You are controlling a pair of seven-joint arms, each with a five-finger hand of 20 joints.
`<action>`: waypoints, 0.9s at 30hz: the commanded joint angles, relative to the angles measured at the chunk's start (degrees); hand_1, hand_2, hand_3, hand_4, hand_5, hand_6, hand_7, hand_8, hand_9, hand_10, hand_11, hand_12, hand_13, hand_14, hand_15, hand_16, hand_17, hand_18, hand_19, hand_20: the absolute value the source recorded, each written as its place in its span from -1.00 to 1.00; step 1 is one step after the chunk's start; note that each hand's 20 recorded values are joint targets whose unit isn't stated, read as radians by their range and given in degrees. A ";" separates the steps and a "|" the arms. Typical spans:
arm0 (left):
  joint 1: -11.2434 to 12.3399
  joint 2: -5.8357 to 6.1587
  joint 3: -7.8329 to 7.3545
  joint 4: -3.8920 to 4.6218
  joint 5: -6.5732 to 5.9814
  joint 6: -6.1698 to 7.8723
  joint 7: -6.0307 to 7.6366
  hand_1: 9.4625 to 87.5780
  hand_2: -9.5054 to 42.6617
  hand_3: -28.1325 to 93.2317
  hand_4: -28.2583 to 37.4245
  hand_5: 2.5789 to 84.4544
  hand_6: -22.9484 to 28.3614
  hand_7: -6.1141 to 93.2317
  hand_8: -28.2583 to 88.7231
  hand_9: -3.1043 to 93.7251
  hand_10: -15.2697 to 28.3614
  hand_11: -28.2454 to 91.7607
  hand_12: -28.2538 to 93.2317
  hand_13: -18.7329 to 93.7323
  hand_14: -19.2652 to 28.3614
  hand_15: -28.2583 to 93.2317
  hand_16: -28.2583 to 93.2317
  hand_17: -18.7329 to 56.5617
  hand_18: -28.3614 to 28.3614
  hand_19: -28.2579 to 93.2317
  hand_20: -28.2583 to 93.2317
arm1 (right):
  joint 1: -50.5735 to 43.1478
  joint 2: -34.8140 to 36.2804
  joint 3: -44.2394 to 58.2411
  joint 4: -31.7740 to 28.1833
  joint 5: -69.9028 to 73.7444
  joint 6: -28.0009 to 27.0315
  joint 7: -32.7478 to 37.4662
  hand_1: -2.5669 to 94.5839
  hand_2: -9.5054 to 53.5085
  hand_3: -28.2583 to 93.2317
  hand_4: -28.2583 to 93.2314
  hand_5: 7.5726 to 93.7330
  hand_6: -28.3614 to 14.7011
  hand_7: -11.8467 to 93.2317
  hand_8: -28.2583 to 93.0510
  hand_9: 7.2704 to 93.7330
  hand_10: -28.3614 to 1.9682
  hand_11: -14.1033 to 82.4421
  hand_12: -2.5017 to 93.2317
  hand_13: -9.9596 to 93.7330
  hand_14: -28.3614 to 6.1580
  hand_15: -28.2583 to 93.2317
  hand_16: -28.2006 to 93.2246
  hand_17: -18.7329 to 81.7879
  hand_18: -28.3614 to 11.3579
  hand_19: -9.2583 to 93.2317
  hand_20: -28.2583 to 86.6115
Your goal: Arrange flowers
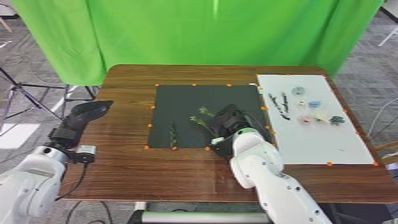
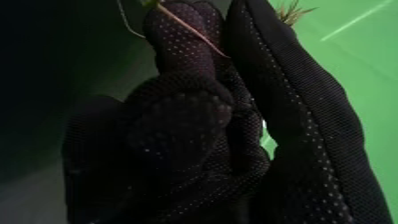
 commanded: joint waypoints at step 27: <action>-1.14 -0.11 0.25 0.65 0.58 -2.28 -1.02 -0.52 -0.61 0.50 -0.73 -0.11 0.11 -0.67 -0.62 -0.24 0.25 -0.28 -0.36 -0.21 0.40 -0.44 -0.54 -0.47 0.28 -0.51 -0.36 | -3.40 2.04 4.33 -6.02 1.03 1.54 -2.78 -0.13 -1.00 0.41 -0.68 0.52 0.05 -0.28 -0.68 0.99 -0.01 -0.11 -0.49 1.00 0.51 0.34 -0.23 0.91 0.24 0.74 0.19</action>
